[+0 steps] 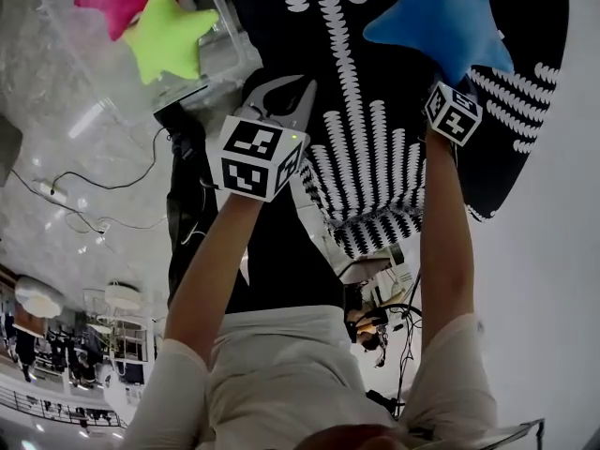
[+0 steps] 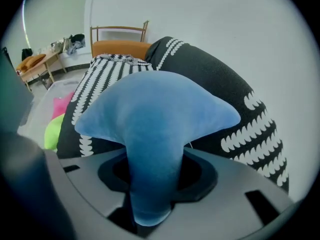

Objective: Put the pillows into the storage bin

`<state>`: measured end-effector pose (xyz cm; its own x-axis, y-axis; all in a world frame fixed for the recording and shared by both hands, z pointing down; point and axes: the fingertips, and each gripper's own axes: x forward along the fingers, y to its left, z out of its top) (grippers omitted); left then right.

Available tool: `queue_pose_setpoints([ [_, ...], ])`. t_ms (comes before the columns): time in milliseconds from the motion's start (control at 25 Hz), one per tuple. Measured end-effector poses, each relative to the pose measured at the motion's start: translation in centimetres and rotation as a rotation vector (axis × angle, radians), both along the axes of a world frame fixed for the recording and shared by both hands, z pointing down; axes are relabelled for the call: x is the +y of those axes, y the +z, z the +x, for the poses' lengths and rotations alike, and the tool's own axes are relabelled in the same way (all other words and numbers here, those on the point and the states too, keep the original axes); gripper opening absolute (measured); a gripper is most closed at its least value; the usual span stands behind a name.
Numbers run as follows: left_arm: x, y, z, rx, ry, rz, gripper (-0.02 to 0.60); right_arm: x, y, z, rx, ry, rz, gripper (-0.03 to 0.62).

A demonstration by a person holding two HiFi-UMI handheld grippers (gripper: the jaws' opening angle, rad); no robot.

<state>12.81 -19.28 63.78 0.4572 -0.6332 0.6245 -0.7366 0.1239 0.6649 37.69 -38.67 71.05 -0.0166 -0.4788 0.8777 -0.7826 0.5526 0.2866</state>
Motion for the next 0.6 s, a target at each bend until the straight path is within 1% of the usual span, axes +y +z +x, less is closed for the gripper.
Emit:
queue_pose_setpoints([
  [120,1.4,-0.3,-1.5,-0.006,-0.003,0.013,0.017,1.0,-1.0,-2.3,-0.047,-0.001,0.008,0.192],
  [240,3.5,-0.7,-3.6,-0.011,-0.019,0.015,0.017,2.3,-2.3,-5.5,-0.091,-0.024,0.009,0.193],
  [440,8.2,-0.9,-8.0,-0.031,-0.047,0.004,0.017,5.8,-3.4,-12.7,-0.145,-0.113,-0.011,0.195],
  [600,11.9,-0.2,-12.6,-0.048,-0.111,-0.018,0.017,9.5,-2.9,-19.3,-0.181,-0.203,-0.045,0.195],
])
